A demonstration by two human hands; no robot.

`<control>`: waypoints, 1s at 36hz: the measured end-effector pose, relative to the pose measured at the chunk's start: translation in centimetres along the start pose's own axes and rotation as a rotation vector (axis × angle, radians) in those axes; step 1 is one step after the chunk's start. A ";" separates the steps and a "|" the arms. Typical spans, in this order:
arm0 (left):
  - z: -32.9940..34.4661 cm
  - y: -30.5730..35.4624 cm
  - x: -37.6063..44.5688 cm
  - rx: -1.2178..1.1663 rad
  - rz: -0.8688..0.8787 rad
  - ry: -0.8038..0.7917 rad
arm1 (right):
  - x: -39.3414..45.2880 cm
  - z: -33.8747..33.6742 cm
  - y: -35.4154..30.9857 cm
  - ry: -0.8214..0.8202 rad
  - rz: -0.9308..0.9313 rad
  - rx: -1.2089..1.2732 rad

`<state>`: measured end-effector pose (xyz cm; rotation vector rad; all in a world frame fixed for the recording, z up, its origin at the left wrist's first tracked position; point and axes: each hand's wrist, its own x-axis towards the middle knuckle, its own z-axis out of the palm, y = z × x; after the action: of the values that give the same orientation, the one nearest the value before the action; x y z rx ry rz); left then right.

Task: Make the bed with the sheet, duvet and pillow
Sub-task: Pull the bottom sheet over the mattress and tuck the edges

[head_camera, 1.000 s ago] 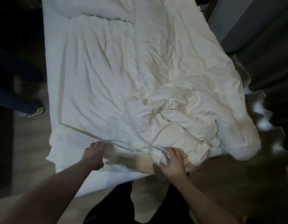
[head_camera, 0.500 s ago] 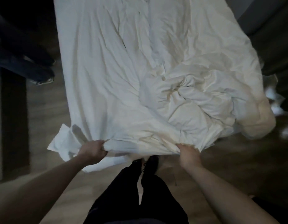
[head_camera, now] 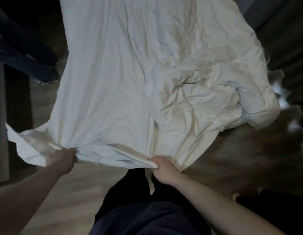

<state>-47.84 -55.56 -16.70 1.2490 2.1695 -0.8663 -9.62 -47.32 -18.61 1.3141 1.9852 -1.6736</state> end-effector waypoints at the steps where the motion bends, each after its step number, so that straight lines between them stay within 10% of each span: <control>1: 0.1 -0.1 0.2 -0.006 -0.012 -0.029 | 0.1 0.7 -0.3 -0.014 0.014 -0.010; 9: -1.3 5.7 2.5 -0.026 0.191 -0.195 | 0.2 1.0 2.5 -0.033 0.292 -0.126; 21: -8.6 19.3 3.1 -0.501 0.427 -0.109 | 0.0 -11.7 4.4 0.683 0.471 0.243; 36: -19.1 41.4 1.3 -0.454 0.664 0.065 | -3.7 -27.7 14.6 0.857 0.480 0.089</control>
<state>-13.83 -25.18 -16.27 1.6002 1.6694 -0.0574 13.20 -25.56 -17.04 2.5934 1.6939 -1.0521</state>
